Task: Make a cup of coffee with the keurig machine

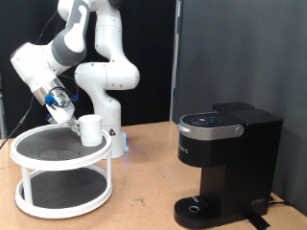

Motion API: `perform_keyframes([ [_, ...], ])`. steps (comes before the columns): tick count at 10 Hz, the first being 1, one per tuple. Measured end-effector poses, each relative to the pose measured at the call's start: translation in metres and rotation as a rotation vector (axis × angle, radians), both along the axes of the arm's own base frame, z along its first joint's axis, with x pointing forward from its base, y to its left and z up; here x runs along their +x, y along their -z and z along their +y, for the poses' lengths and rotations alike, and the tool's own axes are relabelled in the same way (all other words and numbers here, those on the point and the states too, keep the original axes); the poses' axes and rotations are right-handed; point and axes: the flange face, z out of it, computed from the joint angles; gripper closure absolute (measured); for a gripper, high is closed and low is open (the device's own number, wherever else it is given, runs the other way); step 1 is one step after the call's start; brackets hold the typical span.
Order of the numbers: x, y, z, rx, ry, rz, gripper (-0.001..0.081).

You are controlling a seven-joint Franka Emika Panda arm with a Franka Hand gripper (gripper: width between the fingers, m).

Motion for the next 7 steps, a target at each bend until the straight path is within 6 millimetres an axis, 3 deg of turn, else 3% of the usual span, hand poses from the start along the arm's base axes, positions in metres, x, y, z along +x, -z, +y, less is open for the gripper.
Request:
perform_keyframes([
  [3,-0.005,-0.005,-0.002,0.013,0.002,-0.004,0.0796],
  [7,-0.013,-0.036,0.001,0.102,-0.013,-0.016,0.0796],
])
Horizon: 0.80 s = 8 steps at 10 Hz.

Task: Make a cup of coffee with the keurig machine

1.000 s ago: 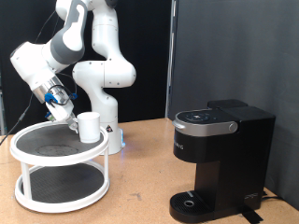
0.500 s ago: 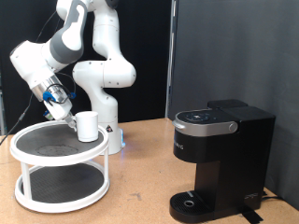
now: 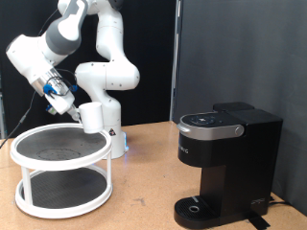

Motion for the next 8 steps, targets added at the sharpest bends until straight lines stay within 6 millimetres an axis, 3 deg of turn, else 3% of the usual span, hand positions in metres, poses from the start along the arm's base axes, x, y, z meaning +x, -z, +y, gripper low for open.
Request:
perform_keyframes([
  [3,-0.007,-0.021,0.004,-0.022,-0.036,-0.021,0.0796],
  [5,-0.004,-0.02,0.006,0.001,-0.025,-0.026,0.0796],
  [8,0.026,-0.02,0.027,0.074,0.017,-0.01,0.0796],
])
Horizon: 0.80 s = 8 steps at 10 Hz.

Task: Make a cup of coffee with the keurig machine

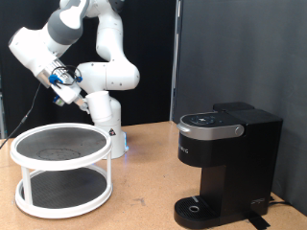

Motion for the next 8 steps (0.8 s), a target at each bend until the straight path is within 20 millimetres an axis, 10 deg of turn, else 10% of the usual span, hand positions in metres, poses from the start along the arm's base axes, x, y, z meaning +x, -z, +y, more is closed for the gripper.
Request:
perform_keyframes([
  [8,0.091,0.01,0.041,-0.024,0.127,0.095,0.0796],
])
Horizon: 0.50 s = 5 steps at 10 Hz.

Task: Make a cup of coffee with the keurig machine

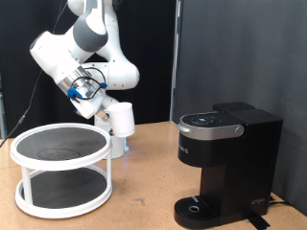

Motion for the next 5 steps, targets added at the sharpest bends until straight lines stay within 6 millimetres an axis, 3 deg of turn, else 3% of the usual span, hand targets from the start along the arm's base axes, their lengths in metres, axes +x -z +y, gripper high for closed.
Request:
perform_keyframes([
  [5,0.054,0.008,0.011,-0.056,-0.032,-0.001,0.0796],
])
